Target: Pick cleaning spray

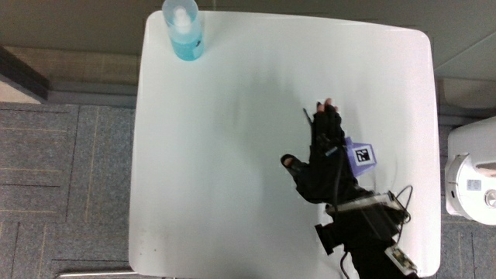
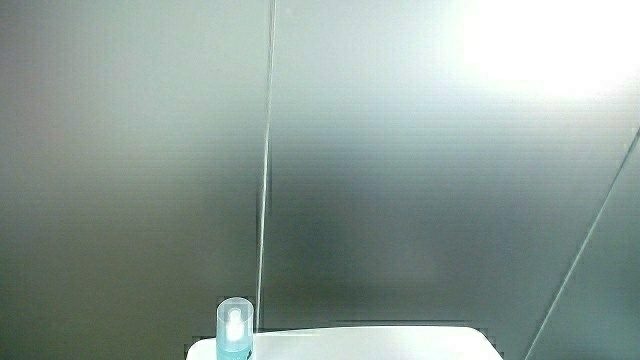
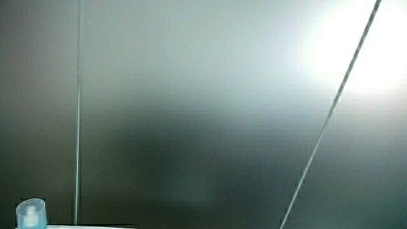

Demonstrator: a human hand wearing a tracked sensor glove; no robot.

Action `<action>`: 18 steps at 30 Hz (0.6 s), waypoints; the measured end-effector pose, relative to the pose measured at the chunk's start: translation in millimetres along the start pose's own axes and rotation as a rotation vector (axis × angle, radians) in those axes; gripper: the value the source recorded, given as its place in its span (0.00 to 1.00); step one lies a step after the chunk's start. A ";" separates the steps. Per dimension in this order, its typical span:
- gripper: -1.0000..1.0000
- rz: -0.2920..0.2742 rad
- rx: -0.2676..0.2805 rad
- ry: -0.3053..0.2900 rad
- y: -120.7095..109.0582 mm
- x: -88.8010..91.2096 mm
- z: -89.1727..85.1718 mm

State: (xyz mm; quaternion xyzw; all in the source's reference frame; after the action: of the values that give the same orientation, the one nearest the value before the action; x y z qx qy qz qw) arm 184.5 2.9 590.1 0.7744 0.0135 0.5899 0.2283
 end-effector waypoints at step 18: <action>0.50 0.024 -0.043 -0.040 65.8 -44.1 -20.1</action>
State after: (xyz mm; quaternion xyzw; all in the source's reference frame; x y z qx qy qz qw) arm 136.3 -62.0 578.3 0.7809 -0.0132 0.5773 0.2381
